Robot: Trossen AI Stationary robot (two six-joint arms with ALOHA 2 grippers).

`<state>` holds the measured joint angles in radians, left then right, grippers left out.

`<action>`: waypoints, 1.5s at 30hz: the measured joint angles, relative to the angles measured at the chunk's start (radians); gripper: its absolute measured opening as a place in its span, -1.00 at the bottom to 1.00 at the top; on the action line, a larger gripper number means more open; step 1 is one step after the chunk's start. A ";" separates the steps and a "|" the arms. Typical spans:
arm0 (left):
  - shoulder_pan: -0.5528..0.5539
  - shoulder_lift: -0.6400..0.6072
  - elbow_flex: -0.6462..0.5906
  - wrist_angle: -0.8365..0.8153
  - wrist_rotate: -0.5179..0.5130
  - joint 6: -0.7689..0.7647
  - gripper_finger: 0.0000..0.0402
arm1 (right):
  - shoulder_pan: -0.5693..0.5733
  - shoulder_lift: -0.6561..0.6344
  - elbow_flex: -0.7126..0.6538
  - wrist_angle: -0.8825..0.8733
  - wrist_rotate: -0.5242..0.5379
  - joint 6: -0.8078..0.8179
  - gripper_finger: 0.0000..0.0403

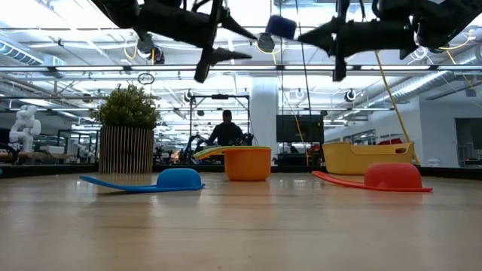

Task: Nest measuring cups in basket
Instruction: Stack the dark blue measuring cup on top of the green measuring cup

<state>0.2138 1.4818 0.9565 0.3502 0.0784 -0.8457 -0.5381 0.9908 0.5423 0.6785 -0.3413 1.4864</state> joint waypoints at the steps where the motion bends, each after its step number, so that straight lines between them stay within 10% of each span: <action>1: 0.000 0.000 0.000 0.020 -0.025 0.016 -0.18 | 0.000 -0.001 0.000 0.030 -0.001 0.011 -1.00; 15: -0.138 0.057 0.219 0.093 -0.419 0.420 -0.16 | 0.000 0.000 0.000 0.273 -0.089 -0.167 -1.00; 30: -0.177 0.356 0.623 0.066 -0.529 0.518 0.42 | 0.001 0.001 0.000 0.327 -0.162 -0.216 -1.00; 45: -0.128 0.432 0.687 0.120 -0.479 0.452 -0.05 | 0.002 0.020 0.000 0.304 -0.156 -0.302 -1.00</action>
<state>0.0861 1.9141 1.6436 0.4699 -0.4004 -0.3939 -0.5365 1.0109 0.5423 0.9825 -0.4975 1.1840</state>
